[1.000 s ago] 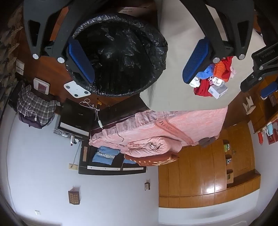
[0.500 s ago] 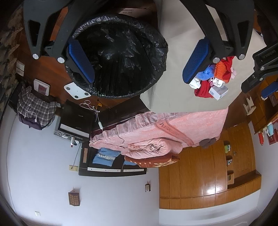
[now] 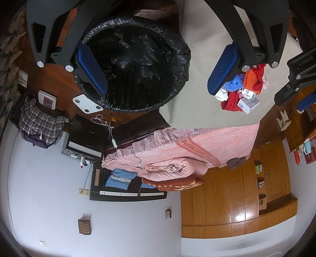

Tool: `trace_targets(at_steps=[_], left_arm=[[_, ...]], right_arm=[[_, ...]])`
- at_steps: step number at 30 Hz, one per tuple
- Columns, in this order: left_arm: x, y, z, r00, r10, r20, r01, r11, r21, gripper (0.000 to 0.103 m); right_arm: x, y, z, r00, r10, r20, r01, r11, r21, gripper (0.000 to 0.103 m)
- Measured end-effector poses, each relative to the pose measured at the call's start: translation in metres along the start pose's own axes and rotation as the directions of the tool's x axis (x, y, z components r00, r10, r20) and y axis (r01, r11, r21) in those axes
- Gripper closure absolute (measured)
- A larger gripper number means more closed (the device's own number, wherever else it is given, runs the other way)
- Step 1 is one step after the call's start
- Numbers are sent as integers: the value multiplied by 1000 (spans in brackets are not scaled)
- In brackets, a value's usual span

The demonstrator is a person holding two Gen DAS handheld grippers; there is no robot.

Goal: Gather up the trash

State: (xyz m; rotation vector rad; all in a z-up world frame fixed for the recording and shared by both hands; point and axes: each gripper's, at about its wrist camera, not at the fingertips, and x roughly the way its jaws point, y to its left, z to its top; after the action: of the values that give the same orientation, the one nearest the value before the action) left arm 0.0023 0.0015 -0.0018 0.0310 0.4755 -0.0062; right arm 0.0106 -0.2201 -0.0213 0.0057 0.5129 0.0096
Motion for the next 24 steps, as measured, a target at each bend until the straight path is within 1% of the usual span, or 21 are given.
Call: trace_targets(at_steps=[24], left_arm=[[0,0,0,1000,0,-1,0,1000,-1,6]], right_arm=[[2,0,-2,1000,2,-6,-2,1000,4,5]])
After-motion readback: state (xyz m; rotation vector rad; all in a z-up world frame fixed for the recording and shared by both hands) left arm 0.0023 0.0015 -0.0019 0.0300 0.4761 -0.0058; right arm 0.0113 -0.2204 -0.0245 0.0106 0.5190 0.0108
